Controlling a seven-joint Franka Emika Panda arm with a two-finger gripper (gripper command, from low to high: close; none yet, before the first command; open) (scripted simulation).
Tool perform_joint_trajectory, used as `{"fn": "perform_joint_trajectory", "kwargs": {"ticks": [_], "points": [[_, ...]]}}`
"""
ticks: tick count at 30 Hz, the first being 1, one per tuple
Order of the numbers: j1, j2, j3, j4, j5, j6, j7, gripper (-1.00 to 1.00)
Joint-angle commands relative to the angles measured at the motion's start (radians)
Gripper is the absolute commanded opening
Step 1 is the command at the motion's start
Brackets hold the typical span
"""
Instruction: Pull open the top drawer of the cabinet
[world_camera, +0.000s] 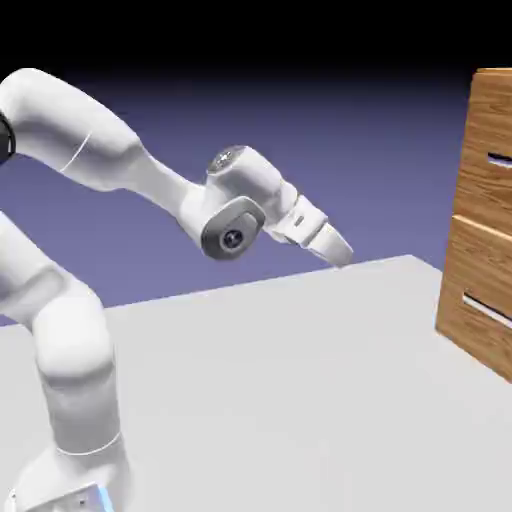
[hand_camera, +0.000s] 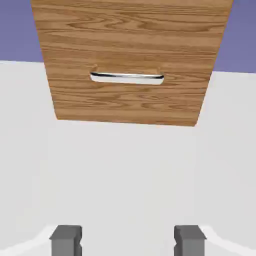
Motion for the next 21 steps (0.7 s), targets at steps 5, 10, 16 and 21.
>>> {"fn": "perform_joint_trajectory", "kwargs": {"ticks": [5, 10, 16, 21], "points": [[-0.03, 0.11, 0.043, 0.155, -0.218, 0.001, -0.204, 0.0], [-0.059, 0.219, 0.085, 0.31, -0.435, 0.002, -0.407, 0.0], [-0.094, 0.35, 0.136, 0.496, -0.696, 0.003, -0.651, 0.0], [-0.124, 0.46, 0.179, 0.652, -0.913, 0.004, -0.855, 0.0]]}}
